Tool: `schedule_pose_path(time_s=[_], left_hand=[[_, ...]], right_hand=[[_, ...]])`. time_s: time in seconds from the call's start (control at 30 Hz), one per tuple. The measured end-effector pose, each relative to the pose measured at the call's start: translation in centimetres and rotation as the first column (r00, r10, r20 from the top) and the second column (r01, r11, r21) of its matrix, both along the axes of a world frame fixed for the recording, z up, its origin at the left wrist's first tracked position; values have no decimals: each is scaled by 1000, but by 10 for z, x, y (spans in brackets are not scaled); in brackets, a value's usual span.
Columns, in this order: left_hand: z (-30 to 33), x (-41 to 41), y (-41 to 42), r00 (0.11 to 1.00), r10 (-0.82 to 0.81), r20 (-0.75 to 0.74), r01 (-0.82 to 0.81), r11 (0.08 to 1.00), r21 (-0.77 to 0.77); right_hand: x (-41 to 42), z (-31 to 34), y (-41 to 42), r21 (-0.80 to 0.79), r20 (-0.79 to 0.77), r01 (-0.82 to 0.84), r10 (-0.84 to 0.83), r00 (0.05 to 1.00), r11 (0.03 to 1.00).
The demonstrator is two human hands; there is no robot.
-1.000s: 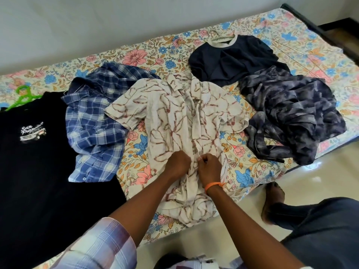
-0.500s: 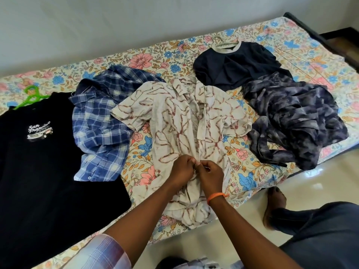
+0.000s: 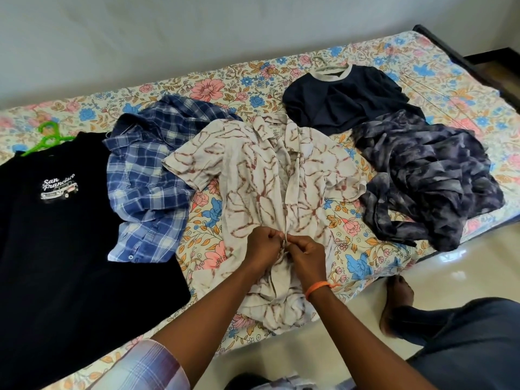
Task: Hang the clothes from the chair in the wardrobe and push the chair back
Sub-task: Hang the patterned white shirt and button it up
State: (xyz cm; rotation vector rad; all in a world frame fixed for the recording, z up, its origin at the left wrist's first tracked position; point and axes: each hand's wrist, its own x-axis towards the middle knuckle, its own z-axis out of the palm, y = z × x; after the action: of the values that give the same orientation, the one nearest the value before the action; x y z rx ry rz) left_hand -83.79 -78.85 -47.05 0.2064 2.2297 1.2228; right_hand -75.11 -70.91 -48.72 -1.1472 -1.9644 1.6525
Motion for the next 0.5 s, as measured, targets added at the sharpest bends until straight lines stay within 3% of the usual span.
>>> schedule_pose_path(time_s=[0.3,0.5], left_hand=[[4,-2,0,973,162,165,-179,980,92],[7,-3,1,975,135,175,-159,979,130]], right_hand=[[-3,-4,-12,430,30,-103,100,995,897],[-3,-7,-15,402,-7,-62,71,997,914]])
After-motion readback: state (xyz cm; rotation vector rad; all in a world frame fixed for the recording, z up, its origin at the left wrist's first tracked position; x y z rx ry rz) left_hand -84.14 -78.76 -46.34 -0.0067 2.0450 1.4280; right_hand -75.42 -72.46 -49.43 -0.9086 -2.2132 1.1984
